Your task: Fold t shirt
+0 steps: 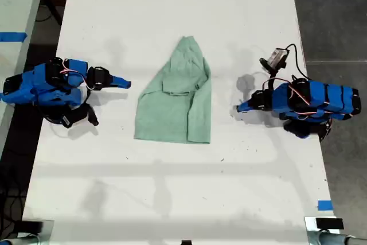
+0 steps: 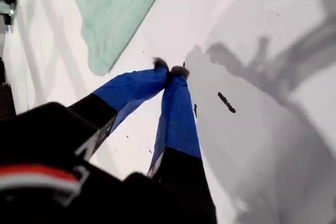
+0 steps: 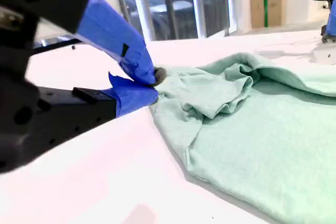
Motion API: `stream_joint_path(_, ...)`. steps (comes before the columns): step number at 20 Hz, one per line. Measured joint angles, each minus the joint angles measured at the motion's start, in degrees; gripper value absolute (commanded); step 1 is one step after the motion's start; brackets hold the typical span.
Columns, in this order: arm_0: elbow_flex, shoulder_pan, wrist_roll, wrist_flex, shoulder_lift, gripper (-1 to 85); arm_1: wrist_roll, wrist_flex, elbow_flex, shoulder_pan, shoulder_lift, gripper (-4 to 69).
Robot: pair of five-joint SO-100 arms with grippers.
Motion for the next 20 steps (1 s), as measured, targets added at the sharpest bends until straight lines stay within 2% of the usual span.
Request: stream_joint_path(20, 0.0, 0.0, -0.26, 0.0, 0.0, -0.1, 0.88, 0.26, 0.18, 0.26, 0.0, 1.7)
